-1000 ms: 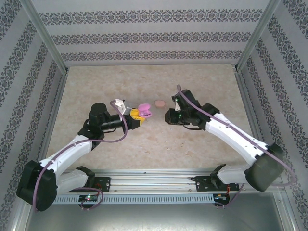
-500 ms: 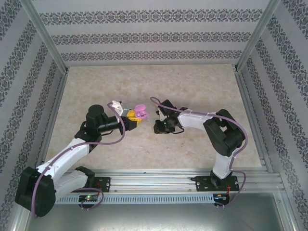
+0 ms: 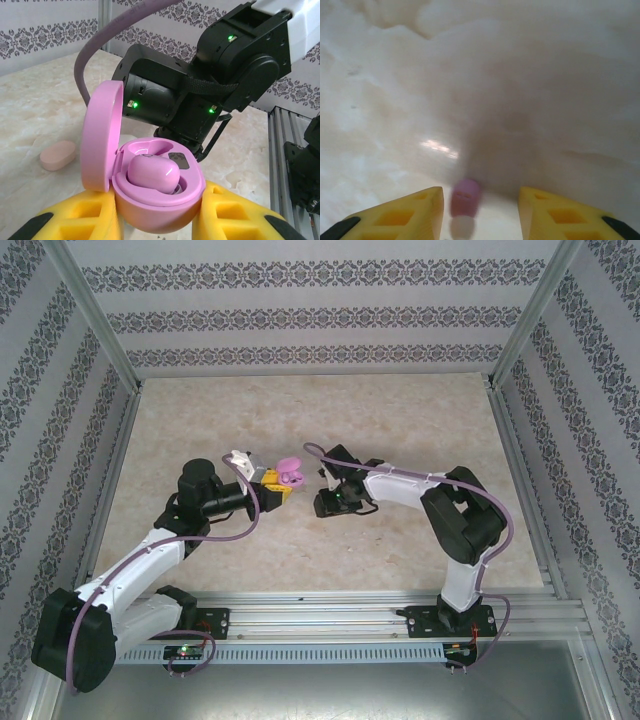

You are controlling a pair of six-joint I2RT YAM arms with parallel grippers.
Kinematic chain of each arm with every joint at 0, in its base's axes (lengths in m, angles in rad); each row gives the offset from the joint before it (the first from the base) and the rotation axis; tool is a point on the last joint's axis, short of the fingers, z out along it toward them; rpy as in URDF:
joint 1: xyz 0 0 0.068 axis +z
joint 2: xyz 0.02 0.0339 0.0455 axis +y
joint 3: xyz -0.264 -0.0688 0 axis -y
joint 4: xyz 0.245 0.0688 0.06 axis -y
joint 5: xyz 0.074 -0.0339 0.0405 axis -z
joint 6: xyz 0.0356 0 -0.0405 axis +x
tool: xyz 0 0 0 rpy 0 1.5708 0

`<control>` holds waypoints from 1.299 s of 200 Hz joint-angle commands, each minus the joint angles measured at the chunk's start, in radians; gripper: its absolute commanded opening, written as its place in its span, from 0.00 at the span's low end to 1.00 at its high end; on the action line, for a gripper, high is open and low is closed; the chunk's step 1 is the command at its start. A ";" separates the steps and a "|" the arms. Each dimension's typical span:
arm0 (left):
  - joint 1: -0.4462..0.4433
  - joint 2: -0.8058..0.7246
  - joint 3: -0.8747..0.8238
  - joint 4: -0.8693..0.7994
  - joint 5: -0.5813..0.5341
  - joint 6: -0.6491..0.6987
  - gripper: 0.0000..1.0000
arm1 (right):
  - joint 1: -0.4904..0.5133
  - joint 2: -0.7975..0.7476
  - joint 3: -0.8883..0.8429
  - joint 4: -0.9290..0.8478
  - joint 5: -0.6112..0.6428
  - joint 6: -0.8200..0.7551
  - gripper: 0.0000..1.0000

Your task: Insert the wireless bluetooth earbuds into the charging case

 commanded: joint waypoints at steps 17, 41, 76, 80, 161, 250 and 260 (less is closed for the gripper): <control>0.012 -0.028 -0.004 -0.002 0.010 0.017 0.21 | -0.012 -0.087 0.052 -0.155 0.146 -0.025 0.44; 0.014 -0.040 -0.009 -0.005 0.009 0.017 0.21 | -0.014 -0.098 0.063 -0.181 0.155 -0.022 0.43; 0.016 -0.052 -0.009 -0.010 0.010 0.015 0.21 | 0.000 -0.102 0.067 -0.173 0.132 -0.028 0.35; 0.016 -0.052 -0.011 -0.011 0.010 0.016 0.21 | 0.008 -0.103 0.070 -0.172 0.134 -0.034 0.34; 0.018 -0.074 -0.018 -0.024 0.005 0.017 0.21 | 0.121 0.047 0.204 -0.286 0.299 -0.186 0.28; 0.025 -0.075 -0.018 -0.027 0.004 0.019 0.21 | 0.159 0.144 0.279 -0.335 0.355 -0.211 0.28; 0.025 -0.075 -0.018 -0.027 0.005 0.019 0.21 | 0.160 0.151 0.283 -0.335 0.351 -0.211 0.28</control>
